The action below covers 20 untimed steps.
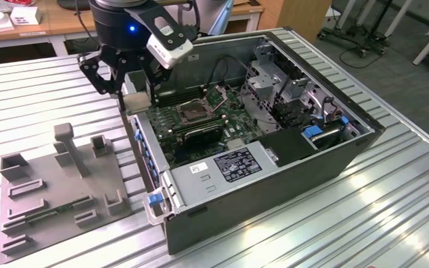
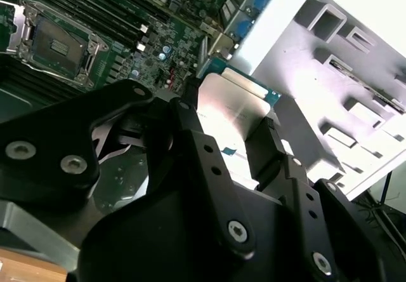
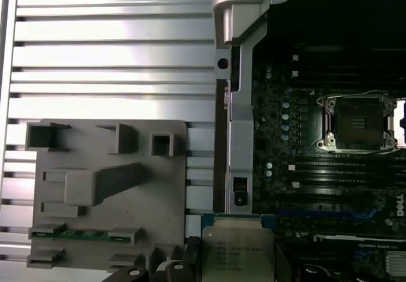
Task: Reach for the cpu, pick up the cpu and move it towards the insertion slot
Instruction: 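Pick up the cpu and move it towards the insertion slot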
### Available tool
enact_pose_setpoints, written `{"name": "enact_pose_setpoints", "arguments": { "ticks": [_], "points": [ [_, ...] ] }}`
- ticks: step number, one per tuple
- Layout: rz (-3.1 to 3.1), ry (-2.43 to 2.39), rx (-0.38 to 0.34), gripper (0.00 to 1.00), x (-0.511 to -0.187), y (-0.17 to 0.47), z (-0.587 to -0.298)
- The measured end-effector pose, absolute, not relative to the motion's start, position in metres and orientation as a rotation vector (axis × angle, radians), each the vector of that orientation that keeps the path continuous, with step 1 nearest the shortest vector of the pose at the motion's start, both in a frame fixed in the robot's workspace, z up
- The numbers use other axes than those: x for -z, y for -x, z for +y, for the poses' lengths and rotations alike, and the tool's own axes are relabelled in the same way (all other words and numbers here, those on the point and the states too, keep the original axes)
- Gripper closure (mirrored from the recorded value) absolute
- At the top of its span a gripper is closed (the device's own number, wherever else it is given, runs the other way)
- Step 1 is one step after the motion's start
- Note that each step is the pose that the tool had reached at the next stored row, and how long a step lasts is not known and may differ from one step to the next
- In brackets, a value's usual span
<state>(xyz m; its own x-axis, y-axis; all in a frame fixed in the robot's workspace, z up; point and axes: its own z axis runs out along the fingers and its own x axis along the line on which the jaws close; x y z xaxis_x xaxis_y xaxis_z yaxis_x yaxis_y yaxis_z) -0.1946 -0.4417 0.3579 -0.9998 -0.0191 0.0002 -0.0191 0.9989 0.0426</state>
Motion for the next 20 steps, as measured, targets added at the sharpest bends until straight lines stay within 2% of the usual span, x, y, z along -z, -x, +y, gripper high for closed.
{"name": "enact_pose_setpoints", "arguments": {
  "ticks": [20],
  "points": [
    [-3.14, -0.031, 0.067, 0.46, -0.357, 0.171, -0.442]
  ]
}}
